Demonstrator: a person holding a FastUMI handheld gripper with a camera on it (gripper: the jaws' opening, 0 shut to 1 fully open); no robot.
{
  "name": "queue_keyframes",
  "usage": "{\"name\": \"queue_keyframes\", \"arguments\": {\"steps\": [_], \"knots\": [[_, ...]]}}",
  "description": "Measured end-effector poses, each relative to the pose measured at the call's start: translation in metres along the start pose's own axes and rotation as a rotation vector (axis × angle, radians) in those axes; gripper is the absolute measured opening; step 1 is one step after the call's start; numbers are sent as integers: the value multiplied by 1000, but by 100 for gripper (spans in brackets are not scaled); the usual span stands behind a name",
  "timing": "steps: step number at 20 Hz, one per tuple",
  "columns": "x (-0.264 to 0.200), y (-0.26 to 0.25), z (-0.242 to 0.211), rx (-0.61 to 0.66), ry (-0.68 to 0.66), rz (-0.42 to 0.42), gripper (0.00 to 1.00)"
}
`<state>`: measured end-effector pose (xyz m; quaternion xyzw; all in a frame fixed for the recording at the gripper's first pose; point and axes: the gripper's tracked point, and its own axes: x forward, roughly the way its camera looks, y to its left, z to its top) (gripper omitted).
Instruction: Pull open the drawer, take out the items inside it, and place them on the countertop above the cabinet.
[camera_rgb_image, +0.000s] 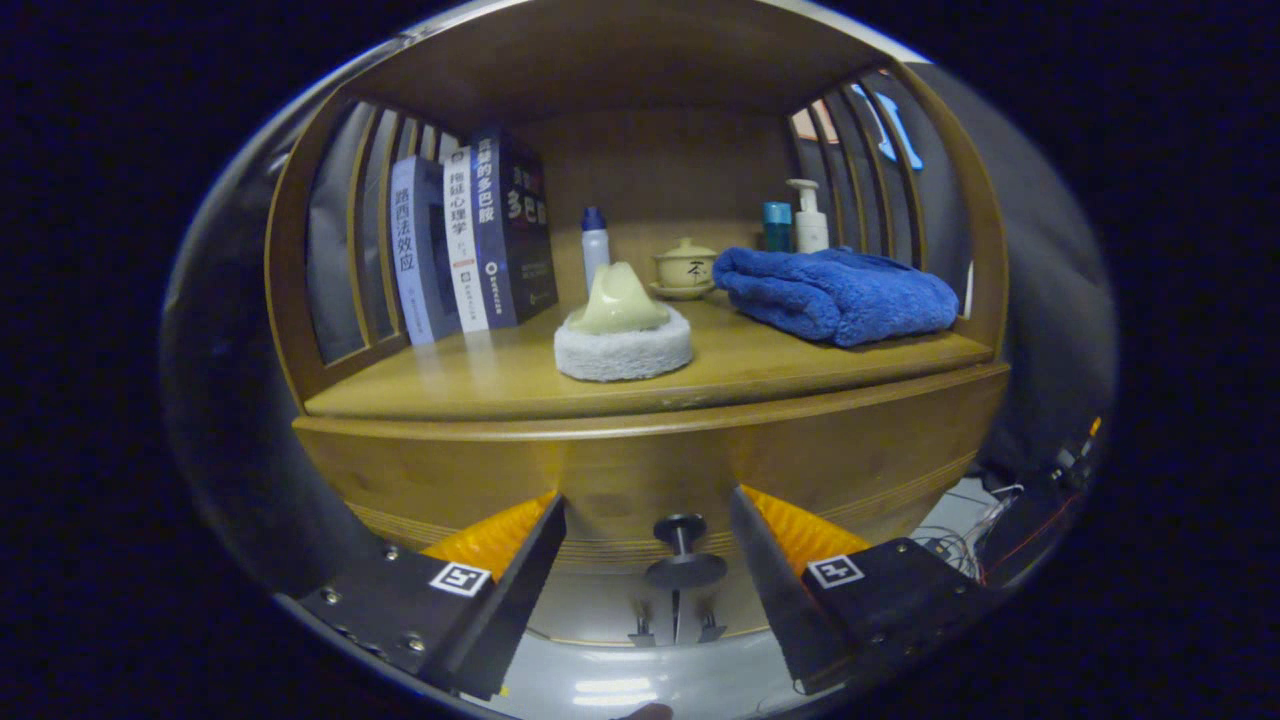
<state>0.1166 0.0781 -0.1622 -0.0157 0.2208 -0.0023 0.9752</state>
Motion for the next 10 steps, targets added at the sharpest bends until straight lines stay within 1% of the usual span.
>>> {"name": "queue_keyframes", "arguments": {"steps": [2,6,10], "knots": [[-4,-3,-1,-12,2,0,100],[3,0,-2,30,3,15,99],[2,-1,-2,26,13,15,99]]}}
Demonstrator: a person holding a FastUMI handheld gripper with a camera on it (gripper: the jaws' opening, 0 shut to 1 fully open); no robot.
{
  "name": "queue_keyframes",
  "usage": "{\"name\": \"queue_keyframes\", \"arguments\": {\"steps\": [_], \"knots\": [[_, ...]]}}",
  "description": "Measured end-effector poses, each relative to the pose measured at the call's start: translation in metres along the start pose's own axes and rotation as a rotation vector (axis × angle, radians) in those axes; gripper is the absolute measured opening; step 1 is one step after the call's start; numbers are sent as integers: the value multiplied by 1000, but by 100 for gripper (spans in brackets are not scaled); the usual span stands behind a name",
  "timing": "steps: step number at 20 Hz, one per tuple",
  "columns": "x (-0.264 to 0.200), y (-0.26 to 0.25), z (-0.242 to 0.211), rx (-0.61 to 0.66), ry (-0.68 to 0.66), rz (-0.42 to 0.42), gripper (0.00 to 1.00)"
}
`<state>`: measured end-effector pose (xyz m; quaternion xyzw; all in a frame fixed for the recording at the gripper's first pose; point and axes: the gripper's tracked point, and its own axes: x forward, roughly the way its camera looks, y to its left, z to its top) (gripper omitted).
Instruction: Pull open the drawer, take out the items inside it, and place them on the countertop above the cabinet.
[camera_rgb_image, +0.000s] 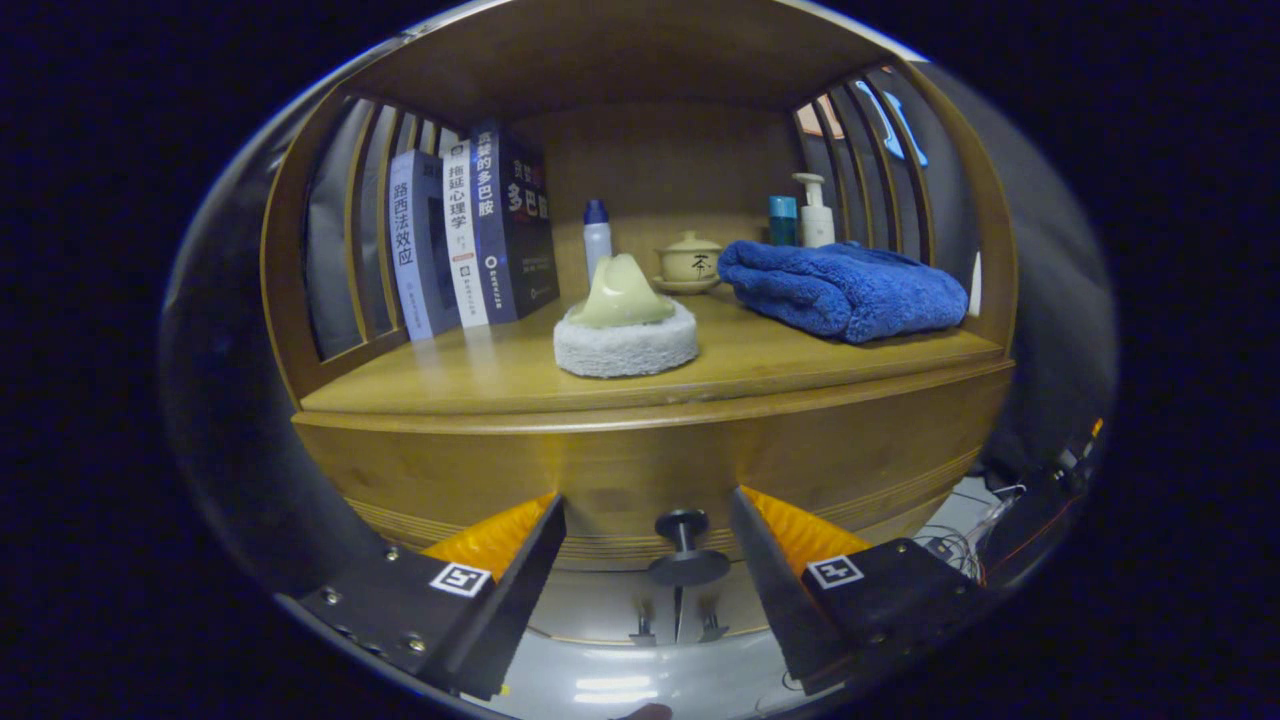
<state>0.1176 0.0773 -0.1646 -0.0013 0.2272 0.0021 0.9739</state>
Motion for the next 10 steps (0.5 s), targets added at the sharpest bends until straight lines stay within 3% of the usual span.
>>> {"name": "queue_keyframes", "arguments": {"steps": [10], "knots": [[-20,-4,27,2,-37,-24,99]]}}
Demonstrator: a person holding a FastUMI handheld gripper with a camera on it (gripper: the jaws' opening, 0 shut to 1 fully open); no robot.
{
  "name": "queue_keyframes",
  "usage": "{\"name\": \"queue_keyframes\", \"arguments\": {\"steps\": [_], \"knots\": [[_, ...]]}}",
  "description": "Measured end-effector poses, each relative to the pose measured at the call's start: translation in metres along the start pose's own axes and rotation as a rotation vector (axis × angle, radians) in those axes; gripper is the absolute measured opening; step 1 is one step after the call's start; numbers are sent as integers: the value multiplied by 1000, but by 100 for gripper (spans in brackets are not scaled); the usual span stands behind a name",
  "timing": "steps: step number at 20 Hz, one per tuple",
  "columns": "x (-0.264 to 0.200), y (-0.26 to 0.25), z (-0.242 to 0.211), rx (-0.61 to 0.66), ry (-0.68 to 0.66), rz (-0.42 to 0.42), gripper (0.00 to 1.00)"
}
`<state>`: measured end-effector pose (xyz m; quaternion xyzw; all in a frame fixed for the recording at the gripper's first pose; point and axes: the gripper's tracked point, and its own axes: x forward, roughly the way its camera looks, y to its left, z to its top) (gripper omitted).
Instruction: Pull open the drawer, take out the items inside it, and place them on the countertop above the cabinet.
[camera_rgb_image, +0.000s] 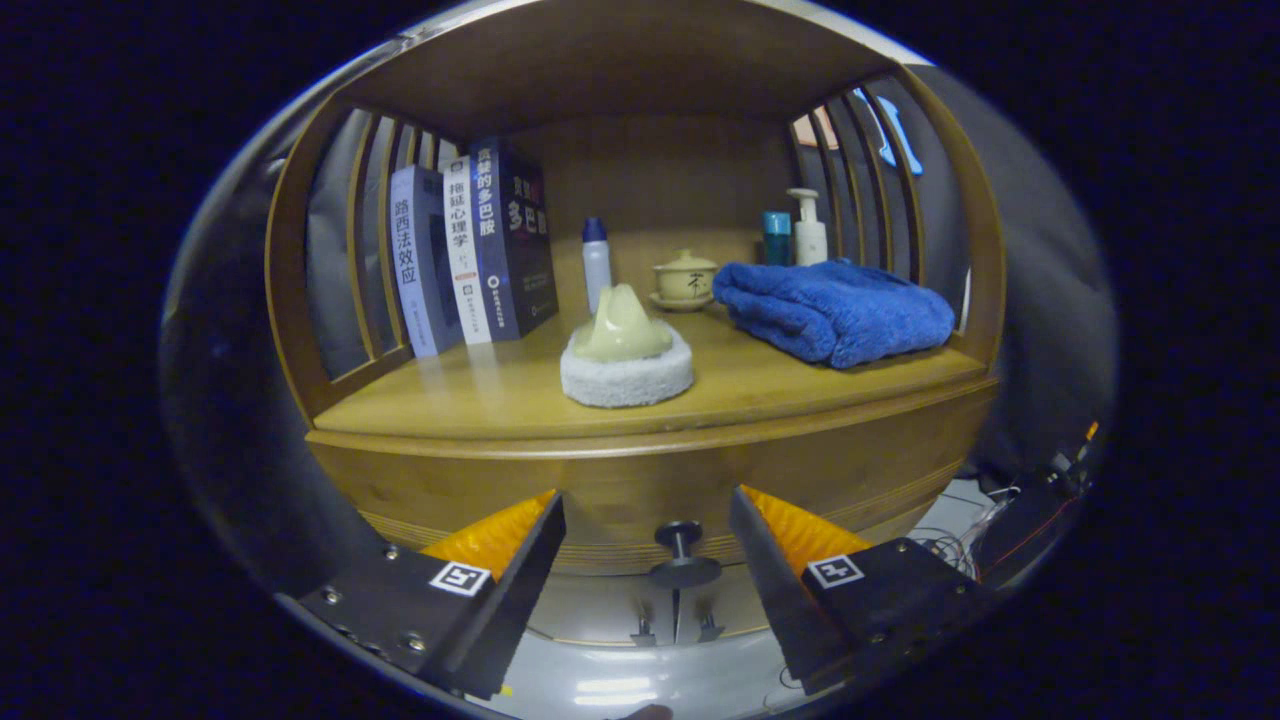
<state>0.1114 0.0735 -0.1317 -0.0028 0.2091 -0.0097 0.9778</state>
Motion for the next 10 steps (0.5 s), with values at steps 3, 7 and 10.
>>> {"name": "queue_keyframes", "arguments": {"steps": [3,7,10], "knots": [[-17,-7,18,-1,-41,-6,99],[-44,-26,49,-3,-131,-14,97],[-68,-55,78,-9,-214,-57,94]]}}
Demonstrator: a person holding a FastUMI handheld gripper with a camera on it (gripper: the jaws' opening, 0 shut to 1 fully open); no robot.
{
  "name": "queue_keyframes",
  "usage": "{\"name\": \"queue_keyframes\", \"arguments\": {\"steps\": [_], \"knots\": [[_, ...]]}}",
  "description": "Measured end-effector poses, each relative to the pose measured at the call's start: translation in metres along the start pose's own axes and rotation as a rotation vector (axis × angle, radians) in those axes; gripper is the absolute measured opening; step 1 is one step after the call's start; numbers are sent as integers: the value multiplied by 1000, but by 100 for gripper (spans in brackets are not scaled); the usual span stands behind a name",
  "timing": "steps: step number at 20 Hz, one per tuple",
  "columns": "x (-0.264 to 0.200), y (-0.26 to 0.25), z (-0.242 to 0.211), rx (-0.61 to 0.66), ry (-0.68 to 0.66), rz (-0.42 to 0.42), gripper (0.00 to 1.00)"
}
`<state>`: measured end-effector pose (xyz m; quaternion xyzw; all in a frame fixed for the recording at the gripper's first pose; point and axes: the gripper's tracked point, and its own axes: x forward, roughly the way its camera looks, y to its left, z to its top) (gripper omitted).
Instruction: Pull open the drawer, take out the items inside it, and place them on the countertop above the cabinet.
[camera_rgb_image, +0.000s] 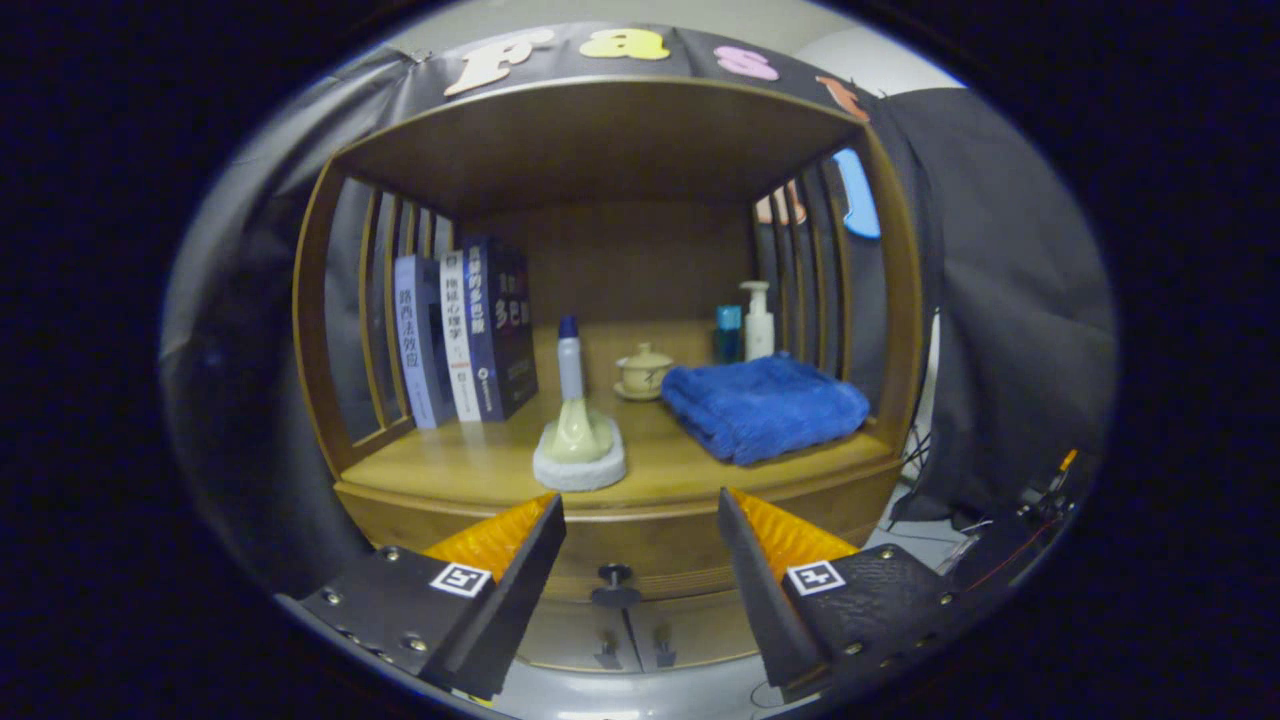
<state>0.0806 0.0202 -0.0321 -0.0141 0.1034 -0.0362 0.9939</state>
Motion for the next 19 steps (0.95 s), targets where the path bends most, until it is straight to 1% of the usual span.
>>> {"name": "queue_keyframes", "arguments": {"steps": [2,5,7,9,12,15,19], "knots": [[-9,-25,21,-10,-42,-38,92],[-26,-71,47,-36,-96,-99,92],[-34,-104,59,-49,-123,-133,92],[-39,-137,64,-56,-139,-151,92],[-39,-192,59,-79,-131,-185,76],[-38,-246,48,-88,-120,-228,74],[-33,-307,23,-41,-94,-270,74]]}}
